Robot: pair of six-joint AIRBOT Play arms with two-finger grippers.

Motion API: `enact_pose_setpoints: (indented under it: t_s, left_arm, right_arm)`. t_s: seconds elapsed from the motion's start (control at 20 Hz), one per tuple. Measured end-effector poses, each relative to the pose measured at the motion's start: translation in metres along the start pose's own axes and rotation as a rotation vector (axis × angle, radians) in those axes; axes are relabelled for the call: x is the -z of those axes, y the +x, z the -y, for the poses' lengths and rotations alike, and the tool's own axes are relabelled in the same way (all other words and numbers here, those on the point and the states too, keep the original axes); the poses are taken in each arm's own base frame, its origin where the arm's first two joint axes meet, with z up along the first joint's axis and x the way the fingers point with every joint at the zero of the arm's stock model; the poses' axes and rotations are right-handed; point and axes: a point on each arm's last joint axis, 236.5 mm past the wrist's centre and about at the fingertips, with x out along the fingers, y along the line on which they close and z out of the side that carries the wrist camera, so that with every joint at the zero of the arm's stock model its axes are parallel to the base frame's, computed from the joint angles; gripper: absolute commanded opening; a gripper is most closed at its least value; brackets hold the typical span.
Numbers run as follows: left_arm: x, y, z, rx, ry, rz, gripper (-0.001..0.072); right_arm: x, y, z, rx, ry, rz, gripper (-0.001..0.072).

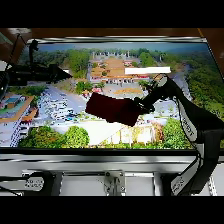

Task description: Fold the shirts.

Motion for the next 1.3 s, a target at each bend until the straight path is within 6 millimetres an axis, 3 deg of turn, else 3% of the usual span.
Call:
enact_pose_setpoints:
  t_s: [0.05, 0.2, 0.35, 0.5, 0.7, 0.85, 1.0, 1.2, 1.3]
  left_arm:
    - [0.001, 0.001, 0.002, 0.004, 0.001, -0.002, 0.0030]
    - [0.002, 0.005, 0.006, 0.011, 0.004, -0.007, 0.0030]
    - [0.004, 0.008, 0.010, 0.019, 0.007, -0.012, 0.0030]
    - [0.004, 0.009, 0.011, 0.020, 0.008, -0.014, 0.0029]
    - [0.008, 0.013, 0.016, 0.028, 0.014, -0.027, 0.0030]
    - [0.014, 0.019, 0.024, 0.043, 0.023, -0.051, 0.0030]
    - [0.022, 0.025, 0.033, 0.059, 0.034, -0.077, 0.0030]
    - [0.031, 0.034, 0.045, 0.078, 0.050, -0.108, 0.0030]
    - [0.034, 0.037, 0.048, 0.084, 0.056, -0.117, 0.0030]
  right_arm:
    - [-0.002, 0.002, 0.000, -0.004, 0.003, 0.006, 0.0057]
    - [-0.007, 0.002, -0.006, -0.025, -0.017, 0.025, 0.0056]
    - [-0.012, -0.030, -0.029, -0.064, -0.124, 0.087, 0.0055]
    - [-0.009, -0.104, -0.058, -0.068, -0.266, 0.174, 0.0055]
    - [0.009, -0.247, -0.073, 0.059, -0.386, 0.406, 0.0055]
    - [0.046, -0.325, -0.048, 0.156, -0.333, 0.530, 0.0055]
    - [0.072, -0.373, 0.006, 0.240, -0.165, 0.617, 0.0054]
    - [0.091, -0.397, 0.065, 0.284, 0.050, 0.654, 0.0055]
    - [0.092, -0.395, 0.066, 0.246, 0.054, 0.650, 0.0056]
